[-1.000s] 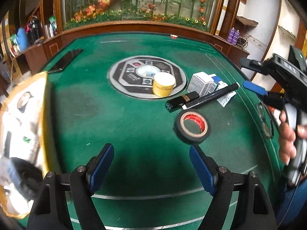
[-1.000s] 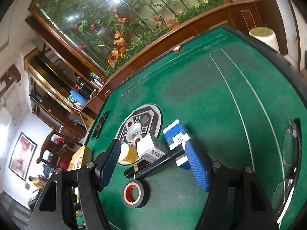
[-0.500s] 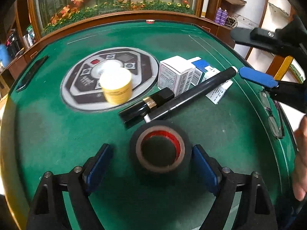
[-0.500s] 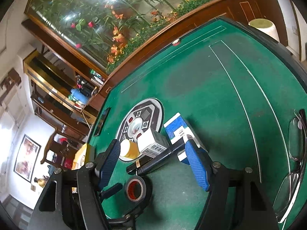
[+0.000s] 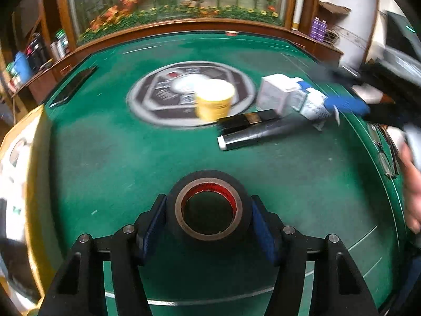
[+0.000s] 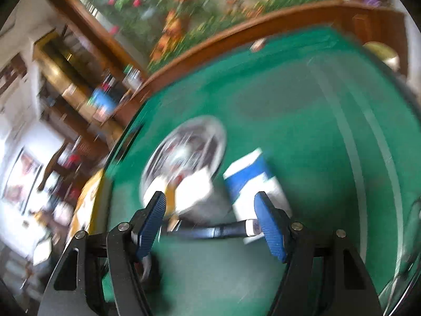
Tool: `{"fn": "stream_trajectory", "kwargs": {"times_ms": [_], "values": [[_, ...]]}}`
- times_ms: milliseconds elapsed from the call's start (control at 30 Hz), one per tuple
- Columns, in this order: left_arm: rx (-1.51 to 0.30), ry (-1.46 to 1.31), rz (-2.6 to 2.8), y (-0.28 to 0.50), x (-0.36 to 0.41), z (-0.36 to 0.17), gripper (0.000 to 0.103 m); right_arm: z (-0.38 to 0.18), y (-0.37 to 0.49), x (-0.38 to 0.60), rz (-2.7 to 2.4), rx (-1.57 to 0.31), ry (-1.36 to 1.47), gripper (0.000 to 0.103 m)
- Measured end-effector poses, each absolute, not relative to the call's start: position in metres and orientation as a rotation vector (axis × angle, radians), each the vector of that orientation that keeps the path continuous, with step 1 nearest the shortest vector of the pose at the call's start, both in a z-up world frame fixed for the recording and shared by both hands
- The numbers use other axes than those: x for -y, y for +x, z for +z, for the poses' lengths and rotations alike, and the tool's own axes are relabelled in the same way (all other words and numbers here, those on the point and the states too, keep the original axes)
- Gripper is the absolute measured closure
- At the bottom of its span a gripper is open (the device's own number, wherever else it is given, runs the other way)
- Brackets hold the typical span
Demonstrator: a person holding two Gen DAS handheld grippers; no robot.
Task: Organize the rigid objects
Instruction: 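Grasp the black tape roll with the left tool while the right tool grasps a black marker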
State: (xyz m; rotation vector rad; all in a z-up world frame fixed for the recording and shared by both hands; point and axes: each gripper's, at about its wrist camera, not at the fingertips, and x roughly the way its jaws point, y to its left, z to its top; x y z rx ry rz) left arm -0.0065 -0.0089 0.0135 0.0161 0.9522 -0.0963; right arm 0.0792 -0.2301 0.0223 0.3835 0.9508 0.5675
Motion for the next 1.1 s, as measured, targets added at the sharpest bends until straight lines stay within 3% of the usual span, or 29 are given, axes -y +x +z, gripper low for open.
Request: {"fn": "stream_trajectory", "kwargs": {"times_ms": [133,233,300,367,600,667,733,1033,1100], "values": [[-0.954,-0.004,-0.043,-0.011,-0.013,0.012,0.037,0.038,0.042,0.197,0.828,-0.984,0.284,0.034],[-0.947,-0.014,-0.039,-0.010,-0.017,0.011,0.037,0.029,0.039,0.181,0.729,-0.985,0.138,0.034],[-0.937,0.001,-0.030,-0.009,-0.015,0.009,0.037,0.027,0.035,0.171,0.656,-0.949,0.008,0.041],[-0.934,-0.002,-0.029,-0.008,-0.016,0.009,0.037,0.025,0.032,0.160,0.615,-0.910,-0.117,0.058],[-0.934,-0.017,-0.040,-0.009,-0.019,0.010,0.037,-0.004,0.034,0.133,0.599,-0.930,-0.310,0.064],[-0.932,-0.032,-0.050,-0.009,-0.021,0.011,0.037,0.000,0.025,0.132,0.640,-0.921,-0.326,0.084],[-0.933,-0.044,-0.053,-0.009,-0.024,0.011,0.037,0.001,0.017,0.128,0.641,-0.919,-0.350,0.088],[-0.939,-0.002,-0.057,-0.008,-0.007,0.010,0.037,0.000,0.007,0.115,0.572,-0.910,-0.428,0.087],[-0.943,0.001,-0.051,-0.008,-0.005,0.010,0.037,-0.001,0.014,0.121,0.557,-0.929,-0.386,0.077]]}}
